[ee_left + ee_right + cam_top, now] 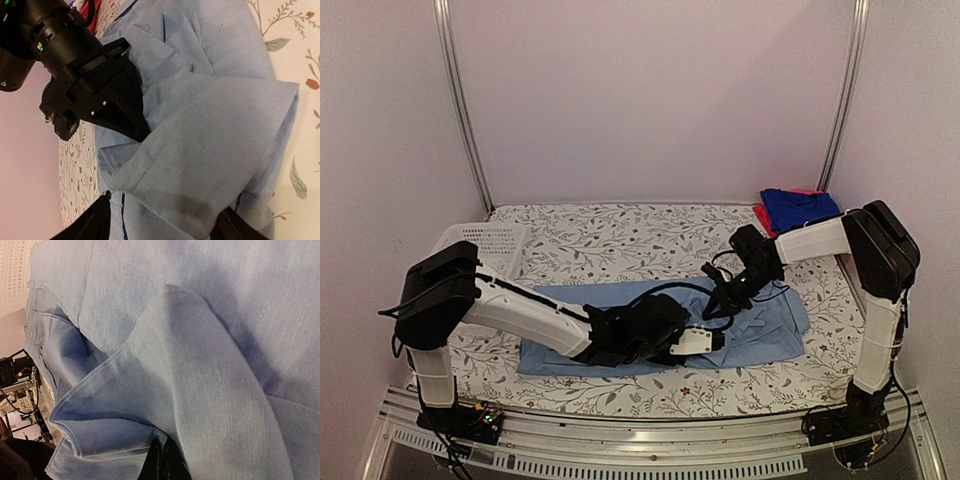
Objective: Fold and stack the mixed laundry pile
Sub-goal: Fold the 1/3-folded shirt at the center of the board.
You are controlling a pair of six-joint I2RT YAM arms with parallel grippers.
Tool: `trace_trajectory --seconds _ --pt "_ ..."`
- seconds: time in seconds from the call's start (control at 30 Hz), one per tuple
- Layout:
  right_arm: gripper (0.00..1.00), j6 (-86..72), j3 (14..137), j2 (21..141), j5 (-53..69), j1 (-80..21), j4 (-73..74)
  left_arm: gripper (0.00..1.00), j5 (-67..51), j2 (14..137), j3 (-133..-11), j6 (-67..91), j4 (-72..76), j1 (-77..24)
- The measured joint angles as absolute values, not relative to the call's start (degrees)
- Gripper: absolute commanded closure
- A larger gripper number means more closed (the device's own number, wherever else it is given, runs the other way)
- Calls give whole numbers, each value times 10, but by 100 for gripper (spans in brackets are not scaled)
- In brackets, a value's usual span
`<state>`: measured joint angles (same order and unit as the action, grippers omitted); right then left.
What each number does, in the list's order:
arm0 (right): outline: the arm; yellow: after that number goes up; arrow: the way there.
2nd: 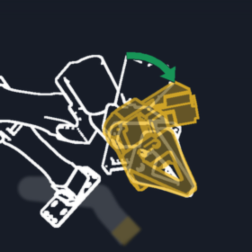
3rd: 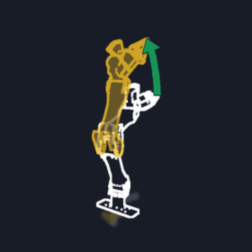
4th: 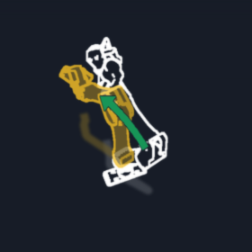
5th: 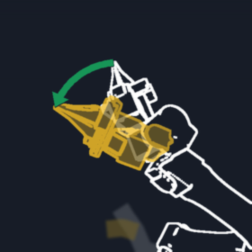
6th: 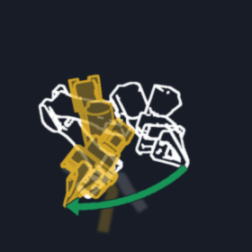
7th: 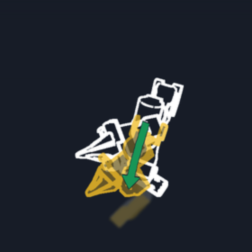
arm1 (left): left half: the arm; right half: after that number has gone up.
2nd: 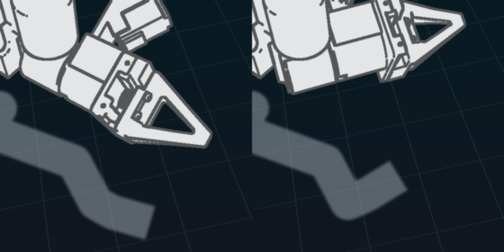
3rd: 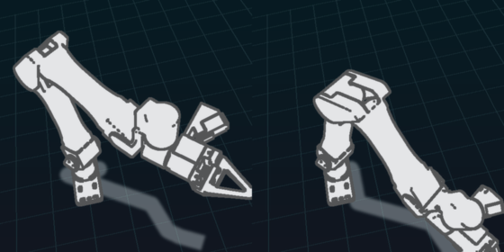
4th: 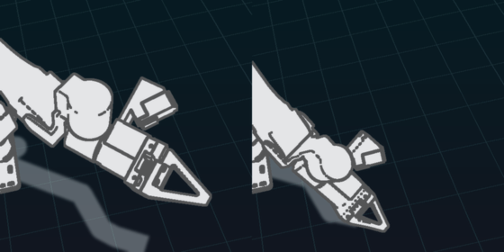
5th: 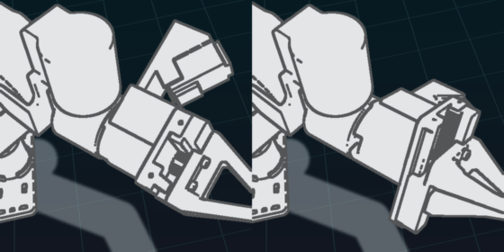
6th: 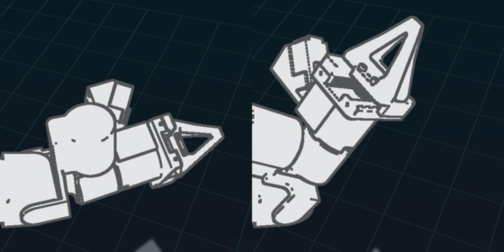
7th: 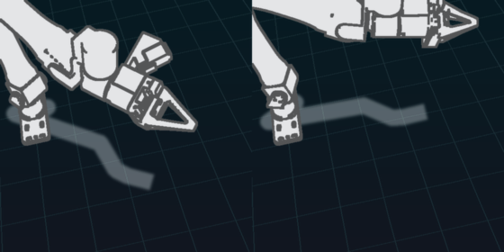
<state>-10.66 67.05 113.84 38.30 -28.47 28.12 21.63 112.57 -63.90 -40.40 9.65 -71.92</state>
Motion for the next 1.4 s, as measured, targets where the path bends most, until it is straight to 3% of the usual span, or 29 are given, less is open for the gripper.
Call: trace_trajectory --seconds 0.4,0.5,0.57,0.6,0.7,0.9,1.03,1.17,1.4 --pt "99 -105 670 1141 392 -284 280 55 168 1140 -690 -390 104 -729" --pt "92 -104 670 1141 392 -284 280 75 165 1152 -694 -391 96 -729" --pt "80 -103 670 1141 394 -284 281 98 161 1160 -700 -392 85 -729" --pt "73 -102 671 1141 396 -284 282 100 159 1164 -706 -389 78 -729" --pt "55 -93 683 1140 403 -285 298 100 150 1167 -741 -380 33 -729" --pt "33 -83 739 1105 404 -277 372 100 96 1118 -810 -294 -90 -729" --pt "32 -81 793 1034 417 -242 385 100 58 1077 -875 -238 -181 -735" --pt "43 -76 815 981 429 -209 375 100 34 1071 -963 -202 -266 -751" --pt "51 -66 771 1019 466 -207 356 100 -15 1063 -1068 -173 -386 -765"
